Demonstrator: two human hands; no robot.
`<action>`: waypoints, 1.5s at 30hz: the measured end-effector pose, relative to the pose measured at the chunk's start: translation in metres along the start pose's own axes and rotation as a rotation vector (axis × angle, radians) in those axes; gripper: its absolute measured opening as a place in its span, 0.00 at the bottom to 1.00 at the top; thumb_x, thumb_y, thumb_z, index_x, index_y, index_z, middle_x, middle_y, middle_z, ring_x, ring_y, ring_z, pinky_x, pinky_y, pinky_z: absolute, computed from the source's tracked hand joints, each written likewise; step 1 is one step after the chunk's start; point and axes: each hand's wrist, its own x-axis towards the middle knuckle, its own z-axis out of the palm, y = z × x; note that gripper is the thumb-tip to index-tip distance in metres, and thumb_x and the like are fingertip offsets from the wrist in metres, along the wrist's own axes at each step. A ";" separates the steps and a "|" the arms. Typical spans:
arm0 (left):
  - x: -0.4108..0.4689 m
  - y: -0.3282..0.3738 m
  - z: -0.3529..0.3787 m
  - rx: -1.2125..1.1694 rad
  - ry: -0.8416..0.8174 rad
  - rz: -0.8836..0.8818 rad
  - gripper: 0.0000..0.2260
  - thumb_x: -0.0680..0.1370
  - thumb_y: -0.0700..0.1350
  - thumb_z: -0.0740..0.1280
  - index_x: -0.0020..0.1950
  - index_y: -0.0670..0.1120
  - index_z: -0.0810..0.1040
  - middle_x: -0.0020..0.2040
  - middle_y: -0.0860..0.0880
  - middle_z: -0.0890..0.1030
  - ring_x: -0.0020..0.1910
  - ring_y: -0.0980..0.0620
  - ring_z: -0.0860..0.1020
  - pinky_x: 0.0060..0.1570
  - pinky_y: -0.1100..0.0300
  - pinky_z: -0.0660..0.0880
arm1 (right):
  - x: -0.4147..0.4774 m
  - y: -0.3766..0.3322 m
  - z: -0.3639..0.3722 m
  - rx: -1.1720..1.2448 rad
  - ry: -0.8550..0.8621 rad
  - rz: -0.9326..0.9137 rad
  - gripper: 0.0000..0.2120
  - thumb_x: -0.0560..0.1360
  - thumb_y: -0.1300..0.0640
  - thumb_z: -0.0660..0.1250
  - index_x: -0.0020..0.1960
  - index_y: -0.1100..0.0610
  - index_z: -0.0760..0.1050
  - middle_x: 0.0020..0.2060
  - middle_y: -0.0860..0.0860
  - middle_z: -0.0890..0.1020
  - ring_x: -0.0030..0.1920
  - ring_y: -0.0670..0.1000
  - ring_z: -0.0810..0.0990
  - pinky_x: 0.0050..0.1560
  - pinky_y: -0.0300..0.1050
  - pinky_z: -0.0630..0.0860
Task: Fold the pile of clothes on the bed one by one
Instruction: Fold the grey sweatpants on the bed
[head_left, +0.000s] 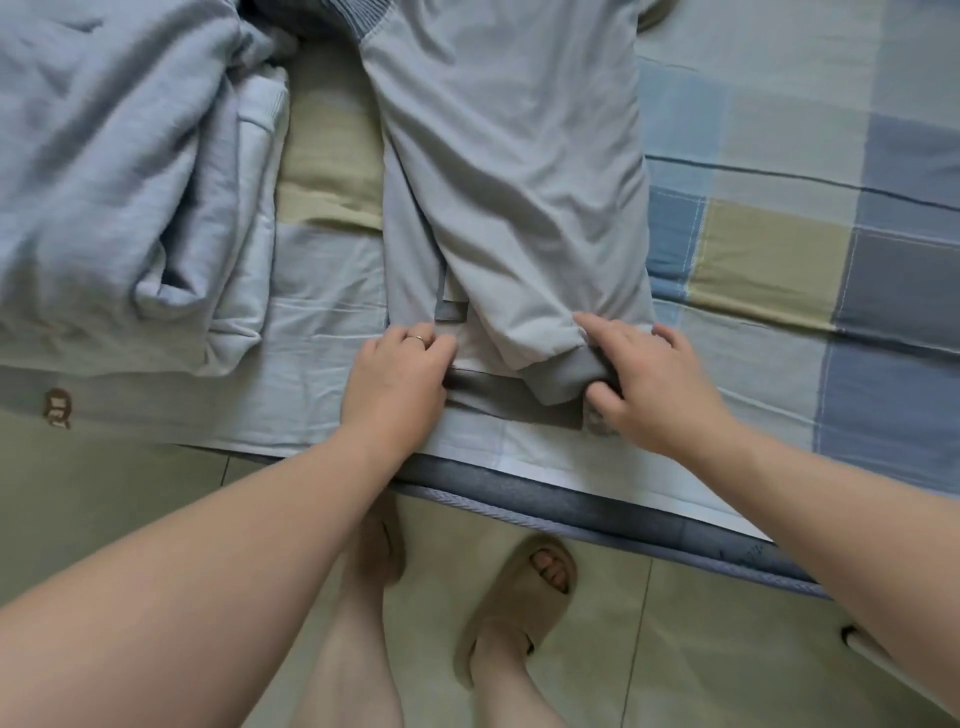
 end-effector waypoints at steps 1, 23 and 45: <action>0.001 -0.004 -0.004 0.011 -0.033 0.014 0.10 0.74 0.41 0.66 0.55 0.45 0.76 0.54 0.45 0.77 0.55 0.40 0.74 0.48 0.49 0.67 | -0.001 -0.003 -0.004 0.019 0.018 -0.018 0.32 0.73 0.53 0.62 0.77 0.47 0.62 0.67 0.49 0.78 0.66 0.52 0.75 0.70 0.55 0.63; 0.001 0.060 -0.052 -0.734 0.188 -0.134 0.17 0.67 0.30 0.62 0.51 0.46 0.72 0.51 0.46 0.74 0.47 0.41 0.74 0.46 0.48 0.72 | -0.021 -0.019 -0.044 0.125 0.131 -0.064 0.05 0.75 0.63 0.69 0.50 0.57 0.76 0.43 0.50 0.76 0.44 0.59 0.76 0.44 0.56 0.75; 0.039 -0.026 -0.021 -0.097 0.063 0.027 0.26 0.82 0.58 0.58 0.80 0.56 0.59 0.83 0.47 0.53 0.81 0.44 0.50 0.77 0.43 0.48 | 0.054 -0.062 0.007 -0.110 0.118 0.029 0.30 0.81 0.43 0.58 0.81 0.45 0.56 0.82 0.53 0.52 0.81 0.59 0.49 0.77 0.61 0.51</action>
